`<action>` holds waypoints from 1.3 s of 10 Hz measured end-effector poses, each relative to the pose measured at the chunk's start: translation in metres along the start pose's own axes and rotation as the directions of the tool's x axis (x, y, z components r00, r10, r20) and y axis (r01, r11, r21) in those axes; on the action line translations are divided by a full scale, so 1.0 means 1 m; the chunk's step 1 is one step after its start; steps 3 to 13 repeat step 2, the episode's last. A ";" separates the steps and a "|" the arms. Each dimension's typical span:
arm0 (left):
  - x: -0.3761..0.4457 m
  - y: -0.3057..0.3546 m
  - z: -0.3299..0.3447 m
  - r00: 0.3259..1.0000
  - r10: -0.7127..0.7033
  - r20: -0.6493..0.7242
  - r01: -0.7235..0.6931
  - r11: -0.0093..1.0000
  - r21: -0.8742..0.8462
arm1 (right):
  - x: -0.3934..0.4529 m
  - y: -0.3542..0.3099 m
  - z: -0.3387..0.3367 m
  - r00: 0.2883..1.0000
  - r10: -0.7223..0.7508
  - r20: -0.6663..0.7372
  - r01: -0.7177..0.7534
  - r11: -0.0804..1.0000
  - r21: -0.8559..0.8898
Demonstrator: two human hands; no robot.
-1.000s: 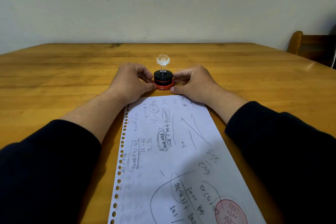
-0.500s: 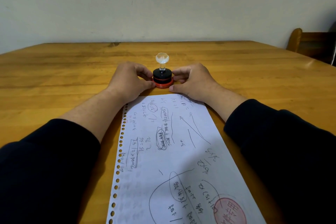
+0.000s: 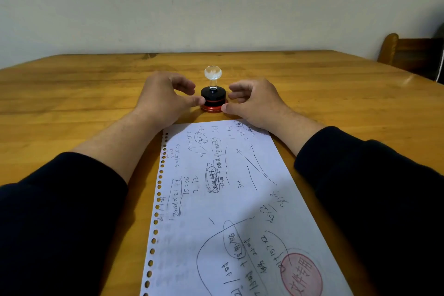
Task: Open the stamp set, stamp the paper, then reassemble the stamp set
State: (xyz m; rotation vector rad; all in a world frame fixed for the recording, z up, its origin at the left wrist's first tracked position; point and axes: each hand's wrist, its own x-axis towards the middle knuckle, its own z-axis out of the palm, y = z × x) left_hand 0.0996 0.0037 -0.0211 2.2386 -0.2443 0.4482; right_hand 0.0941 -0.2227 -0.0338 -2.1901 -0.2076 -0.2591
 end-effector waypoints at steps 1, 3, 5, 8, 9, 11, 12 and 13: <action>-0.007 0.008 -0.011 0.999 0.008 -0.048 -0.009 1.000 -0.022 | -0.005 -0.004 -0.005 0.999 -0.033 -0.039 0.033 0.999 0.002; -0.018 0.019 -0.015 0.999 0.033 -0.043 -0.035 0.999 -0.040 | -0.013 -0.008 -0.007 0.995 -0.069 -0.068 0.070 0.998 0.006; -0.018 0.019 -0.015 0.999 0.033 -0.043 -0.035 0.999 -0.040 | -0.013 -0.008 -0.007 0.995 -0.069 -0.068 0.070 0.998 0.006; -0.018 0.019 -0.015 0.999 0.033 -0.043 -0.035 0.999 -0.040 | -0.013 -0.008 -0.007 0.995 -0.069 -0.068 0.070 0.998 0.006; -0.018 0.019 -0.015 0.999 0.033 -0.043 -0.035 0.999 -0.040 | -0.013 -0.008 -0.007 0.995 -0.069 -0.068 0.070 0.998 0.006; -0.018 0.019 -0.015 0.999 0.033 -0.043 -0.035 0.999 -0.040 | -0.013 -0.008 -0.007 0.995 -0.069 -0.068 0.070 0.998 0.006; -0.018 0.019 -0.015 0.999 0.033 -0.043 -0.035 0.999 -0.040 | -0.013 -0.008 -0.007 0.995 -0.069 -0.068 0.070 0.998 0.006; -0.018 0.019 -0.015 0.999 0.033 -0.043 -0.035 0.999 -0.040 | -0.013 -0.008 -0.007 0.995 -0.069 -0.068 0.070 0.998 0.006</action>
